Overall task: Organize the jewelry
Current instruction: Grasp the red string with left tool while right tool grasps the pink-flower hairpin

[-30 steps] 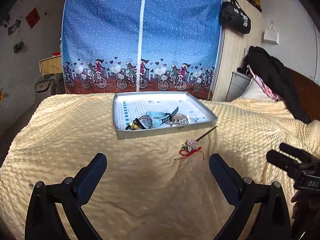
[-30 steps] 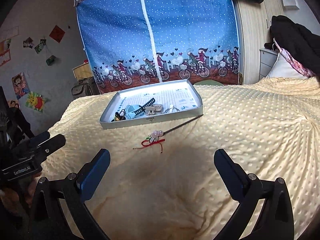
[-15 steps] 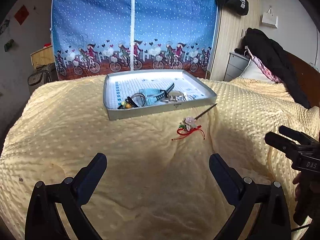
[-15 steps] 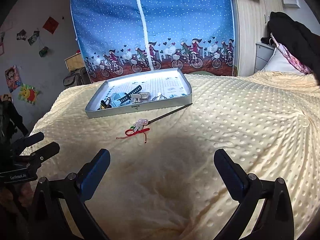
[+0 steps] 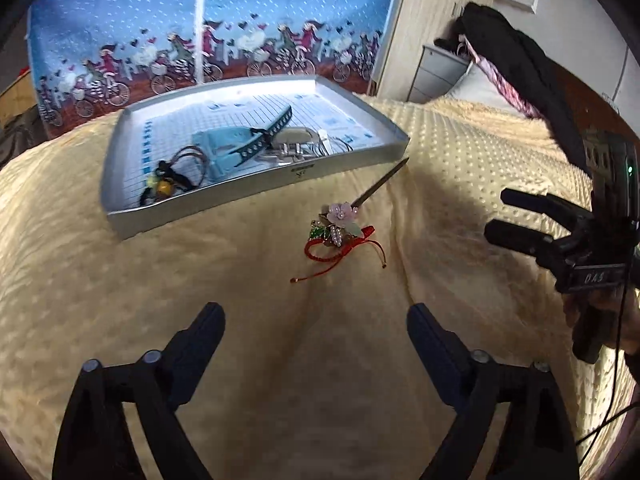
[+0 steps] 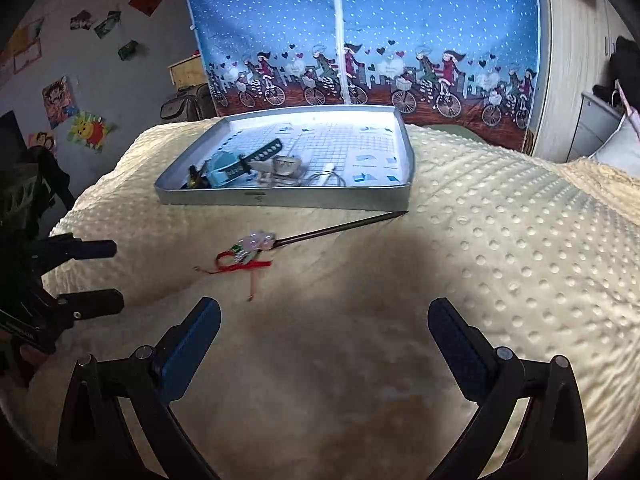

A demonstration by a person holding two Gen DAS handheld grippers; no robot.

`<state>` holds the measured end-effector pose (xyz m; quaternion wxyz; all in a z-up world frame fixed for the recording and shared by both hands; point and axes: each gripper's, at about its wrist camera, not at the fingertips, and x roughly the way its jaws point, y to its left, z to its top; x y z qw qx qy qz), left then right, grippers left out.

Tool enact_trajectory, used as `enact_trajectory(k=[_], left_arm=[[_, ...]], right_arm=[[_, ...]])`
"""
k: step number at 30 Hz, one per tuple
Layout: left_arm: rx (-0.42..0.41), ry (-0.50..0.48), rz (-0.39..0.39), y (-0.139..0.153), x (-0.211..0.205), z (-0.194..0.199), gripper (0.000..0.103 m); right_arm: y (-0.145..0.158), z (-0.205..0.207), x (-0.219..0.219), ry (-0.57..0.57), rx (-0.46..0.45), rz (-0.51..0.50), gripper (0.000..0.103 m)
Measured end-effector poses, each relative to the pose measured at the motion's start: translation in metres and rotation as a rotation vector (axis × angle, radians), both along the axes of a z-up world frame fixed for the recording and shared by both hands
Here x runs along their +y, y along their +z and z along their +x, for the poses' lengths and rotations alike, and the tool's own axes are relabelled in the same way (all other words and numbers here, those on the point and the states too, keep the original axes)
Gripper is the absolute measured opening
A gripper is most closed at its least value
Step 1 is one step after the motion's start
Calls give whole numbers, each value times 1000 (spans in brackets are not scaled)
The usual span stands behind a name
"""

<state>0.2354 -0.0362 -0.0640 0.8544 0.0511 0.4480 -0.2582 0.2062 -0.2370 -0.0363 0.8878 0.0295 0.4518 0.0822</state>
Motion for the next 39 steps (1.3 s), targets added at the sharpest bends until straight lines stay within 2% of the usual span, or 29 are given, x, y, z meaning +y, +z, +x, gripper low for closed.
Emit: enact_trajectory(k=[2, 5, 9, 12, 14, 17, 20, 23, 28, 33, 34, 39], left_arm=[[20, -18, 23, -9, -9, 15, 77], [58, -38, 29, -21, -20, 32, 68], [100, -57, 36, -35, -33, 49, 60], [101, -75, 46, -40, -41, 57, 53], [103, -91, 38, -40, -45, 59, 37], [117, -102, 17, -42, -45, 59, 22], [121, -99, -5, -44, -43, 59, 9], [133, -65, -10, -43, -36, 59, 8], [168, 32, -28, -43, -12, 59, 7], [179, 109, -61, -41, 8, 58, 6], [173, 119, -60, -40, 12, 57, 6], [152, 174, -59, -32, 30, 51, 6]], right_arm=[[-8, 8, -7, -15, 20, 14, 102], [-21, 15, -14, -30, 43, 35, 102], [-37, 21, -16, -33, 71, 51, 102], [-49, 28, -12, -21, 96, 43, 101], [-52, 34, -8, -11, 107, 39, 98], [-57, 46, -2, -6, 129, 51, 96], [-62, 55, 0, -14, 155, 78, 86], [-70, 66, 0, -57, 177, 139, 82], [-76, 76, 9, -106, 173, 240, 68], [-81, 82, 26, -130, 175, 335, 64], [-83, 84, 29, -129, 181, 356, 58], [-92, 89, 58, -97, 213, 369, 56]])
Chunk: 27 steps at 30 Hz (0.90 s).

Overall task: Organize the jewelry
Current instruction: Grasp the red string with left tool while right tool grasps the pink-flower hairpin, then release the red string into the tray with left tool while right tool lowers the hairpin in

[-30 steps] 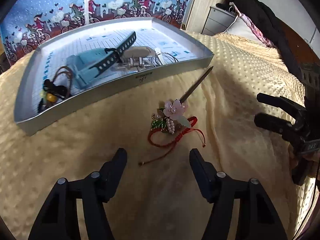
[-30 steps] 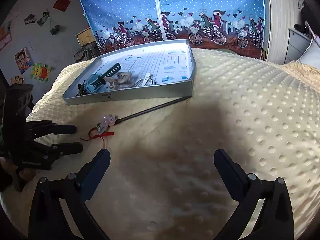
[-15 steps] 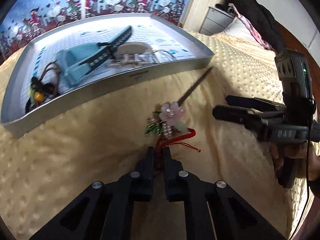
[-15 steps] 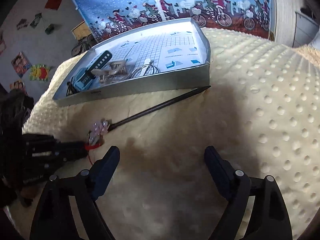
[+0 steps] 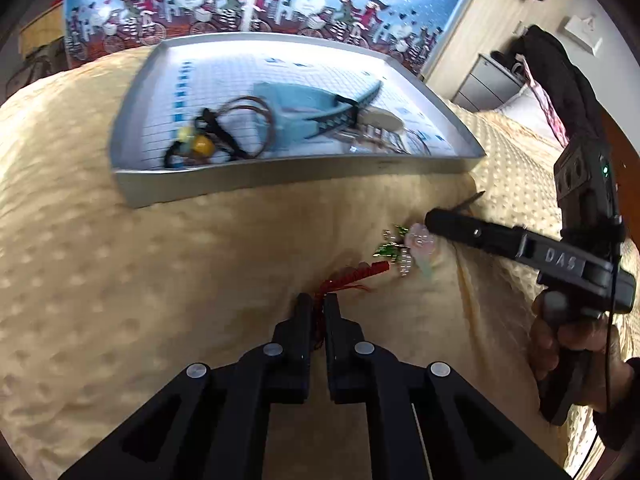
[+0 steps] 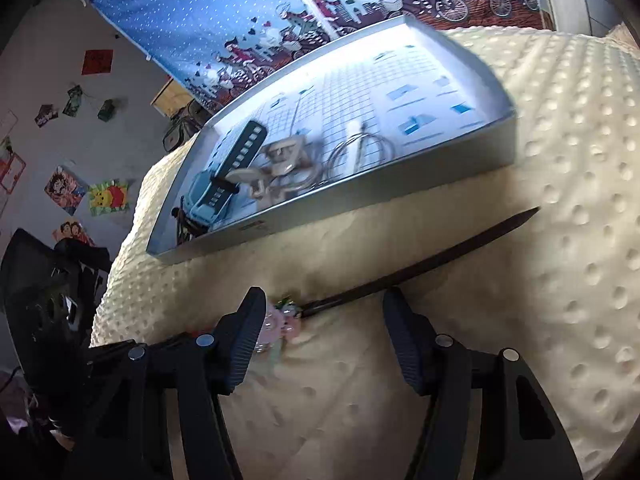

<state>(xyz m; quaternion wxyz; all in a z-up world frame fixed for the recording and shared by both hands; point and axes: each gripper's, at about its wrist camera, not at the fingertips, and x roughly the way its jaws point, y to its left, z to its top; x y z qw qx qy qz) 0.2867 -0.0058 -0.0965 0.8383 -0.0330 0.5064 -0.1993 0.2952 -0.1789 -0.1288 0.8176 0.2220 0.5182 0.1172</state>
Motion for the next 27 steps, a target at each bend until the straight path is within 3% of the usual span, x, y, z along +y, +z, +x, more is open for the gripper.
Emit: enact_trajectory(k=[10, 11, 13, 15, 21, 27], left_arm=[[38, 129, -53, -5, 43, -3, 6], [35, 130, -55, -4, 44, -4, 6], [25, 127, -53, -3, 44, -6, 6], [18, 121, -49, -2, 42, -6, 6], [1, 116, -48, 2, 42, -8, 6], [-46, 112, -36, 12, 40, -10, 6]], right_arm=[[0, 8, 47, 68, 19, -44, 55], [1, 7, 49, 78, 16, -62, 53], [2, 7, 52, 82, 14, -85, 36], [2, 6, 47, 66, 15, -79, 28], [6, -7, 35, 41, -19, -33, 28], [31, -41, 22, -1, -131, -12, 28]])
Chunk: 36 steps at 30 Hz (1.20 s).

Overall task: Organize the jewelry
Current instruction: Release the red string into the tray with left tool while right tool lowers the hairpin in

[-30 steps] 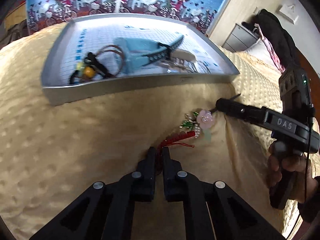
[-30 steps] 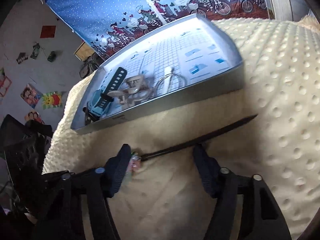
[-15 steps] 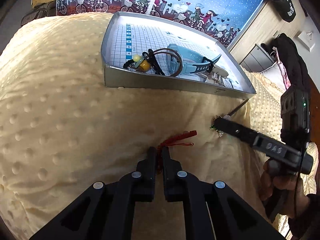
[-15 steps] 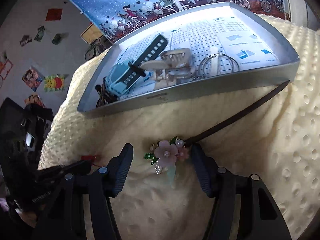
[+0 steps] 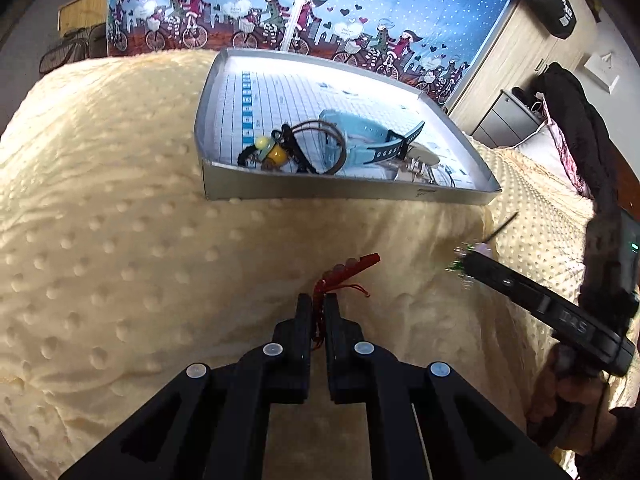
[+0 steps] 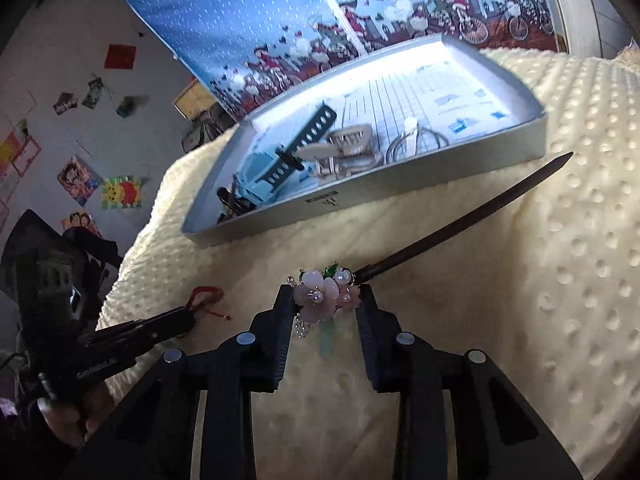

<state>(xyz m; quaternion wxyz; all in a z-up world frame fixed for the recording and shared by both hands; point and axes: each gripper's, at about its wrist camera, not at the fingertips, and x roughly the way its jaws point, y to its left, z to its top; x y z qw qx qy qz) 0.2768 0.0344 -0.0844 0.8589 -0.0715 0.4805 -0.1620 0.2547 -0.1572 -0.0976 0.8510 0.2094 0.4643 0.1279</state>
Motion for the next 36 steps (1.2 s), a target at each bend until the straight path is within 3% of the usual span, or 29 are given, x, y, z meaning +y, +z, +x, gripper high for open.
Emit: enact_trajectory(k=[7, 17, 20, 27, 36], left_arm=[[-58, -3, 6, 16, -1, 3, 6], [-147, 82, -35, 47, 8, 47, 6], [-148, 124, -41, 50, 10, 69, 6], [-87, 153, -30, 43, 11, 114, 6], [-31, 129, 10, 23, 1, 122, 6]], right_arm=[[30, -11, 0, 50, -90, -76, 28], [59, 35, -2, 125, -147, -207, 28], [62, 60, -9, 105, -141, -222, 28], [47, 107, -24, 115, -28, -225, 28], [37, 112, -21, 146, 4, -241, 28]])
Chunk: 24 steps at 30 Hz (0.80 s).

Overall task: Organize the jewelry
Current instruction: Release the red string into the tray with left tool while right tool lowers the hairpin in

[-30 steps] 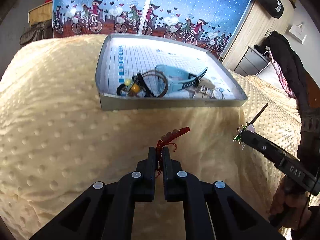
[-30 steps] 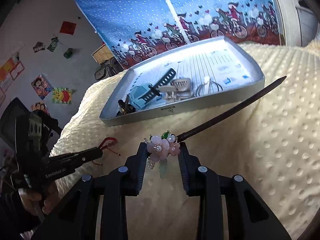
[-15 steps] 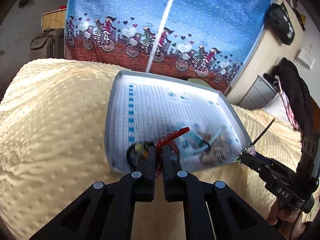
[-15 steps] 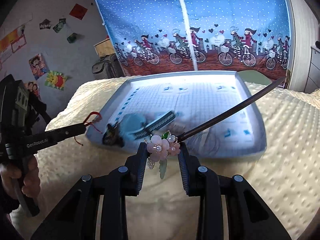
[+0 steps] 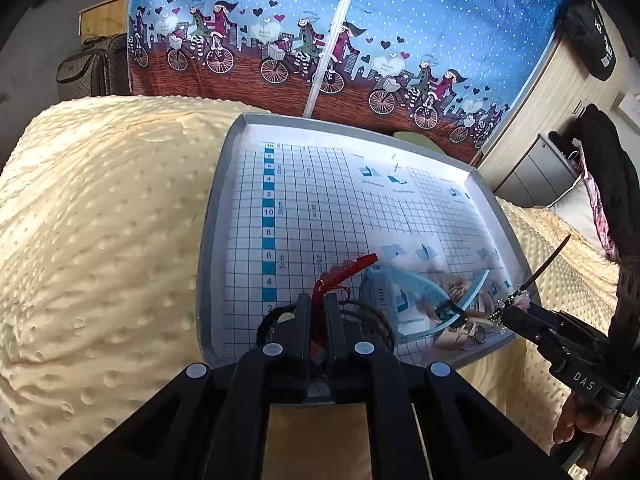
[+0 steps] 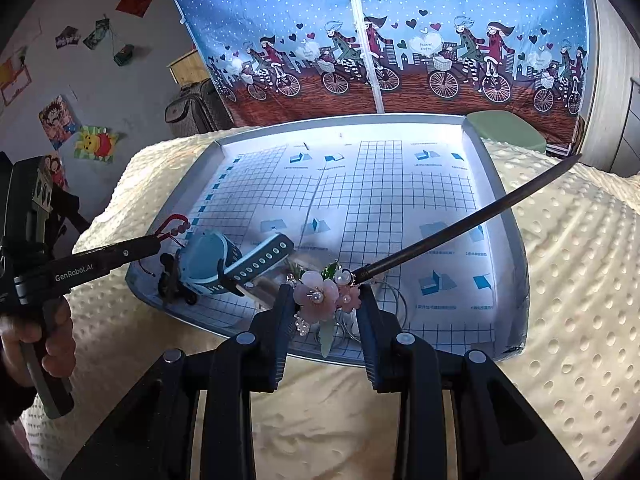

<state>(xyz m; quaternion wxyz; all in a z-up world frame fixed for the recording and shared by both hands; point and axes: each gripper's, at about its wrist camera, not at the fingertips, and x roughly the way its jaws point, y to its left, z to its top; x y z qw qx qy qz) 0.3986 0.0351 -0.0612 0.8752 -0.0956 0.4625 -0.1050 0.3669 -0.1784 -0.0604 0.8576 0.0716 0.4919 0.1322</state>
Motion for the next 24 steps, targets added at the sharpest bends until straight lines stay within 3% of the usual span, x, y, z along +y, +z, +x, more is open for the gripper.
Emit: enact_trajectory(k=[12, 19, 24], left_arm=[[25, -22, 19, -5, -9, 0, 7], [39, -26, 11, -7, -9, 0, 8], [14, -27, 18, -4, -9, -5, 29]], right_arm=[[-2, 7, 17, 58, 28, -52, 29], [-3, 6, 11, 32, 43, -38, 41], [3, -3, 7, 11, 24, -24, 51]])
